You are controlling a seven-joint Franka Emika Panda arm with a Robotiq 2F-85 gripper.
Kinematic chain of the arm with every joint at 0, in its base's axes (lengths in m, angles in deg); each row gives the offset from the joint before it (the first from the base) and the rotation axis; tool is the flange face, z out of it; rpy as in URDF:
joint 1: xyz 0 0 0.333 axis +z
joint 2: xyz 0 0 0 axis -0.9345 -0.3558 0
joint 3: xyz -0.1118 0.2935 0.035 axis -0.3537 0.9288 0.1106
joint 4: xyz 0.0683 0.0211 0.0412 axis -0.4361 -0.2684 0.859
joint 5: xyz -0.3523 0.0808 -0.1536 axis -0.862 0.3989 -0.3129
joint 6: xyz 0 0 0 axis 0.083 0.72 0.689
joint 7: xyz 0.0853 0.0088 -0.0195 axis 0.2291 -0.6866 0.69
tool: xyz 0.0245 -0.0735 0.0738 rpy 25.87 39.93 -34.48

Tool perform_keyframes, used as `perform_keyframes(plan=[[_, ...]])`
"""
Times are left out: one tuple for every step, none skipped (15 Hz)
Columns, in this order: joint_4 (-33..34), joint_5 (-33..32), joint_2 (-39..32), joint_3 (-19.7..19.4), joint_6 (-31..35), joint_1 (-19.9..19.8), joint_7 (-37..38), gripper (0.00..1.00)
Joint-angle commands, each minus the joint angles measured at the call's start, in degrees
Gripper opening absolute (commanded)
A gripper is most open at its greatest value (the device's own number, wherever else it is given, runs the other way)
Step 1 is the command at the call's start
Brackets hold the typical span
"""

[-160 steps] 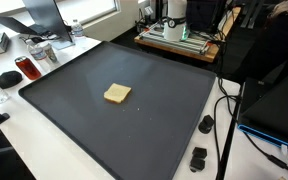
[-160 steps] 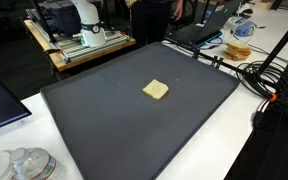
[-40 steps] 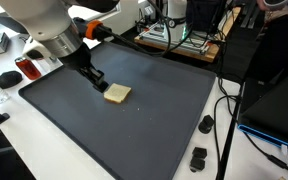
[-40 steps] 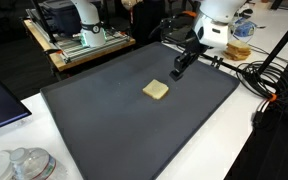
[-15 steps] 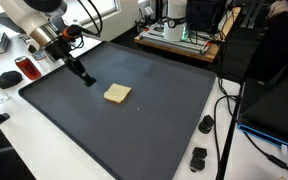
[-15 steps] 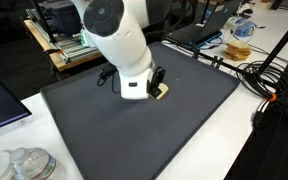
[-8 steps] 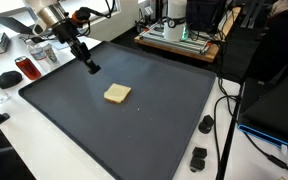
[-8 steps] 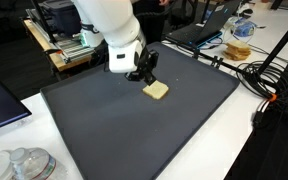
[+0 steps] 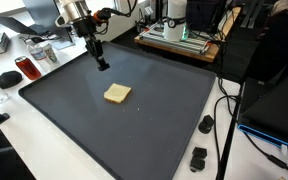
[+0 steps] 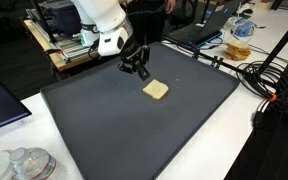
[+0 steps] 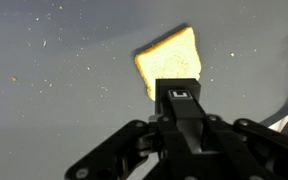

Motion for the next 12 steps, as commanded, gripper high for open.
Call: perform_keyframes(plan=[[-10.0, 7.4, 6.4, -0.5, 7.4, 1.8, -2.1, 0.05], [-11.6, 8.2, 7.4, -0.7, 9.0, 2.7, -1.6, 0.05], [-13.1, 8.8, 8.4, -0.8, 10.6, 3.6, -0.9, 0.05], [-14.4, 9.4, 9.4, -0.8, 11.9, 4.5, -0.1, 0.05], [-15.7, 9.8, 10.5, -0.7, 13.8, 5.5, 0.4, 0.05], [-16.8, 9.6, 11.3, -0.9, 14.9, 6.6, 1.7, 0.05], [-17.9, 8.7, 12.2, -1.1, 16.3, 7.8, 3.7, 0.05], [-18.8, 7.4, 13.2, -1.4, 17.0, 8.8, 5.7, 0.05], [-19.4, 6.2, 13.8, -1.8, 18.0, 9.9, 8.4, 0.05], [-20.1, 4.7, 14.5, -2.1, 18.4, 11.0, 11.2, 0.05], [-20.7, 2.2, 15.3, -2.6, 18.9, 12.2, 14.6, 0.05], [-21.1, -0.2, 15.9, -2.8, 18.7, 13.1, 17.5, 0.05]])
